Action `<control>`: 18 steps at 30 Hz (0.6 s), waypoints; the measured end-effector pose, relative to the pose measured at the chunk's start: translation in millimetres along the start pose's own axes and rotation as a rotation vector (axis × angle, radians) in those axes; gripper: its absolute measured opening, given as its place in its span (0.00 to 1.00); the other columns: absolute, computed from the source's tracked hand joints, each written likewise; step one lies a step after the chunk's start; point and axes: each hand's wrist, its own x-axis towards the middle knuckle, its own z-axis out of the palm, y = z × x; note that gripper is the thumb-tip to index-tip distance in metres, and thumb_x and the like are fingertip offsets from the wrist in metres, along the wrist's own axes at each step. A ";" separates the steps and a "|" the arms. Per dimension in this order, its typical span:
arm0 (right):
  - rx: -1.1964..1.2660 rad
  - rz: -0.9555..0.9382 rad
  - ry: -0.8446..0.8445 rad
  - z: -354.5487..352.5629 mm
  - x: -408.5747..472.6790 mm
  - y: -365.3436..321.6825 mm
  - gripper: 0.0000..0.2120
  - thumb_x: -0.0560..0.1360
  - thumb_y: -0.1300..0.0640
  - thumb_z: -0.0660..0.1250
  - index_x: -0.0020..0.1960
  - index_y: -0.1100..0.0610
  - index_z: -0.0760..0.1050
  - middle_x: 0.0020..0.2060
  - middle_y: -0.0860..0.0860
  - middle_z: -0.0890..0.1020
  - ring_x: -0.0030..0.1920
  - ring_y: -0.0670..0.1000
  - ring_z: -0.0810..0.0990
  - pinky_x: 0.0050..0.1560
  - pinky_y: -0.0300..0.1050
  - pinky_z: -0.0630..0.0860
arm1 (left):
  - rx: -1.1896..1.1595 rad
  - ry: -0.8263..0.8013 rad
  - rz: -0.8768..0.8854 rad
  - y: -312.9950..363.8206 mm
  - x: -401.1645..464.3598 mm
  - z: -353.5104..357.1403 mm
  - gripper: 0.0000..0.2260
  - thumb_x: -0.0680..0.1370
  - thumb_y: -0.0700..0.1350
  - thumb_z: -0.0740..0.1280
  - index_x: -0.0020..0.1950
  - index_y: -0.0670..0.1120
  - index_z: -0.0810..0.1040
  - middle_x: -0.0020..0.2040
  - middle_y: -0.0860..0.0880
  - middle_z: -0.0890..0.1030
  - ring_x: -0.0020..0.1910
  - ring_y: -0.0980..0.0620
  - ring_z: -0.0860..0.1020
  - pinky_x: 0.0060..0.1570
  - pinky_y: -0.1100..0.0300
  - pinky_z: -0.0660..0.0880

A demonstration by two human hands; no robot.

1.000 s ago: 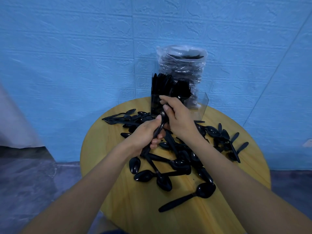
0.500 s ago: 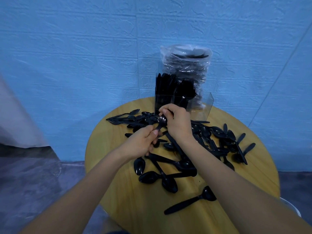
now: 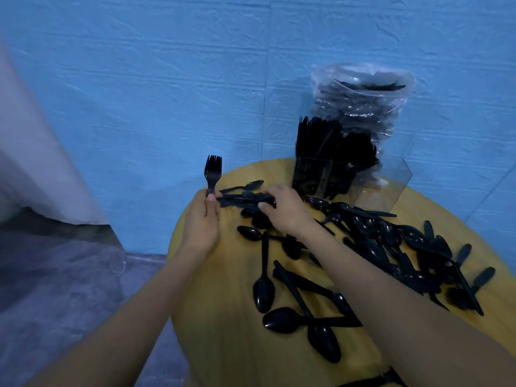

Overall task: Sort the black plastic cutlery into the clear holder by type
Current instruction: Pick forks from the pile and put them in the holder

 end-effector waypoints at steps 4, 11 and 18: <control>-0.162 -0.033 -0.131 13.1 8.9 -0.7 0.20 0.80 0.51 0.60 0.71 0.52 0.67 0.69 0.52 0.67 0.69 0.55 0.63 0.68 0.54 0.62 | 0.000 0.067 0.022 -15.2 11.4 0.9 0.12 0.84 0.46 0.50 0.54 0.45 0.71 0.35 0.52 0.70 0.33 0.54 0.68 0.37 0.57 0.66; -0.408 -0.052 -0.030 -2.0 -6.0 14.4 0.12 0.80 0.53 0.59 0.52 0.56 0.80 0.52 0.51 0.77 0.56 0.54 0.74 0.56 0.50 0.67 | -0.056 0.078 0.059 -22.0 11.8 2.4 0.11 0.84 0.44 0.51 0.53 0.44 0.72 0.34 0.52 0.69 0.32 0.54 0.67 0.35 0.58 0.65; -0.433 -0.121 -0.074 13.3 13.0 -13.5 0.13 0.78 0.51 0.62 0.57 0.55 0.78 0.57 0.54 0.72 0.60 0.55 0.69 0.58 0.49 0.66 | 0.076 0.026 0.119 -21.3 10.3 5.4 0.10 0.83 0.44 0.51 0.52 0.46 0.71 0.34 0.53 0.70 0.31 0.60 0.69 0.34 0.65 0.66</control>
